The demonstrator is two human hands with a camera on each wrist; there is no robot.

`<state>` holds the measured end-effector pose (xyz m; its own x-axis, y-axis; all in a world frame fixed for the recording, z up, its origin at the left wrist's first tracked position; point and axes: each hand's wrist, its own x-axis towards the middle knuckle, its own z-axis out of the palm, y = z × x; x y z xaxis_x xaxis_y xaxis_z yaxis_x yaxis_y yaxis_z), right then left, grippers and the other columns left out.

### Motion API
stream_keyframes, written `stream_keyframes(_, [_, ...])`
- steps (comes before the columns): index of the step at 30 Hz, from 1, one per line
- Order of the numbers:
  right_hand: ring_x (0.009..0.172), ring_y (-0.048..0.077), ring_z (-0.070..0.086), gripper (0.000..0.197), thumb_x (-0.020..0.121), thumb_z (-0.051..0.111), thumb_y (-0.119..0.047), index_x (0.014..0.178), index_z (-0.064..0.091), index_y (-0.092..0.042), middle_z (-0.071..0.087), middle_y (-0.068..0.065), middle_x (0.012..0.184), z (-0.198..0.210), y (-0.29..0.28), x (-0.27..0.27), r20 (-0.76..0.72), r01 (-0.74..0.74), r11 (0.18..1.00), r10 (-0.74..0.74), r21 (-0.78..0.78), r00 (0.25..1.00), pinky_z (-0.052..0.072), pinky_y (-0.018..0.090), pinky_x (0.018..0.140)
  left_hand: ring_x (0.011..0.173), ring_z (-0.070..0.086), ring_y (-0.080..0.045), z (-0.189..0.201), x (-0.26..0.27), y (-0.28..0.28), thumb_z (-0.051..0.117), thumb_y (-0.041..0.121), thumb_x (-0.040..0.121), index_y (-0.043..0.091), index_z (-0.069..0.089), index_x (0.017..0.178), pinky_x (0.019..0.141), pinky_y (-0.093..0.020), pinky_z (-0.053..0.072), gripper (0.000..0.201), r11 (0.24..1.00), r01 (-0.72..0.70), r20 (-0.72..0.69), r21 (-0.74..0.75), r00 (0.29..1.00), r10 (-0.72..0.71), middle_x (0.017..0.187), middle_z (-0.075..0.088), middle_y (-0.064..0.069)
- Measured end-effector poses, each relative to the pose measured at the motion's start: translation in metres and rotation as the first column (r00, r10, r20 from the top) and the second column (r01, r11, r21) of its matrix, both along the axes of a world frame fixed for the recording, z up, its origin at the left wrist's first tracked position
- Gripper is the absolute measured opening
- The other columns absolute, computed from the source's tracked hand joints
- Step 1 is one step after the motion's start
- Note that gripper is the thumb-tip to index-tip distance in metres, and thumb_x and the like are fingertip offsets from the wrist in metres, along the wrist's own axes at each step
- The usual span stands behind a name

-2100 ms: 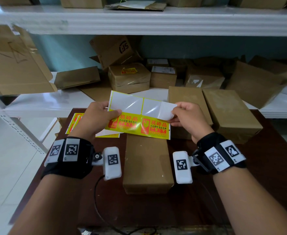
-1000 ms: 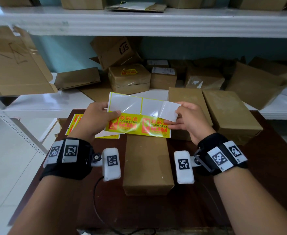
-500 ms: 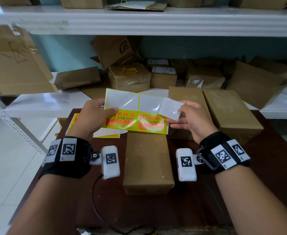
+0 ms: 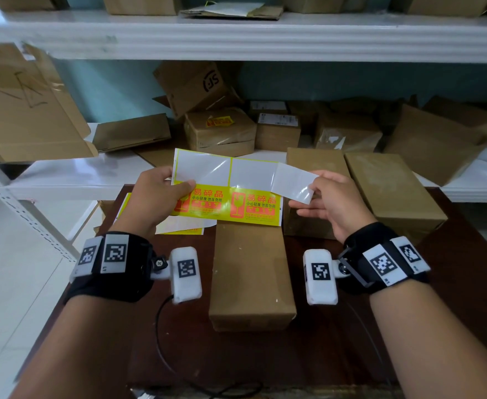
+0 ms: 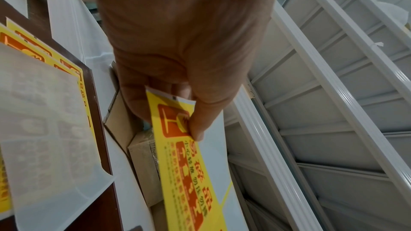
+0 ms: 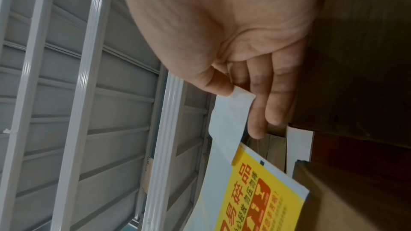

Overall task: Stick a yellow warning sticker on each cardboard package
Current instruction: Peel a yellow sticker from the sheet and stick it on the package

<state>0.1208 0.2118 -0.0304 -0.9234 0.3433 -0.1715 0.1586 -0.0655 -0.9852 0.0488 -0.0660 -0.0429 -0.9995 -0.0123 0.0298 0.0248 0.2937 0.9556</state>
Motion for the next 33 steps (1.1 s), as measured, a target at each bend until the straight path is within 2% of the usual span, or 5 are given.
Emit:
stream_keyframes(13, [0.076,0.028,0.078,0.026,0.099,0.041,-0.003,0.102,0.059,-0.021,0.072,0.016,0.110,0.000,0.006,0.001,0.012,0.024,1.000,-0.024,-0.004,1.000,0.060,0.032,0.063,0.072,0.071,-0.018,-0.004,-0.004,-0.006,0.071,0.016,0.091,0.021,0.072,0.098,0.075,-0.037,0.061,0.009,0.999,-0.036,0.010,0.007,0.999,0.036,0.085,0.076,-0.003])
stream_keyframes(18, [0.079,0.029,0.078,0.027,0.100,0.041,-0.004,0.118,0.058,-0.016,0.072,0.016,0.110,-0.001,0.008,0.001,0.025,0.026,1.000,-0.026,-0.007,0.999,0.061,0.033,0.066,0.069,0.070,-0.016,-0.004,-0.005,-0.009,0.071,0.016,0.091,0.023,0.071,0.093,0.070,-0.034,0.060,0.008,0.999,-0.051,0.010,0.006,0.999,0.050,0.086,0.075,-0.006])
stream_keyframes(22, [0.078,0.029,0.078,0.026,0.101,0.041,-0.003,0.101,0.059,-0.022,0.072,0.015,0.107,0.000,0.008,0.001,0.024,0.029,1.000,-0.029,-0.001,0.999,0.060,0.034,0.068,0.070,0.069,-0.017,-0.004,-0.005,-0.010,0.071,0.016,0.091,0.019,0.071,0.101,0.069,-0.032,0.059,0.010,0.998,-0.059,0.015,0.004,0.998,0.059,0.086,0.074,-0.006])
stream_keyframes(28, [0.074,0.027,0.078,0.025,0.100,0.041,-0.004,0.107,0.059,-0.019,0.073,0.015,0.105,-0.002,0.010,0.000,0.030,0.032,0.999,-0.033,0.006,0.999,0.060,0.033,0.065,0.070,0.068,-0.017,-0.006,-0.008,-0.014,0.071,0.017,0.091,0.015,0.072,0.108,0.062,-0.028,0.054,0.017,0.997,-0.072,0.020,0.006,0.997,0.072,0.087,0.074,-0.006])
stream_keyframes(33, [0.072,0.027,0.076,0.026,0.100,0.041,-0.003,0.118,0.056,-0.015,0.072,0.016,0.103,-0.001,0.011,0.000,0.030,0.038,0.999,-0.038,-0.002,0.999,0.059,0.032,0.063,0.081,0.071,-0.026,-0.006,-0.009,-0.016,0.071,0.017,0.091,0.020,0.072,0.099,0.080,-0.042,0.060,0.008,0.997,-0.077,0.029,0.021,0.997,0.077,0.095,0.075,-0.013])
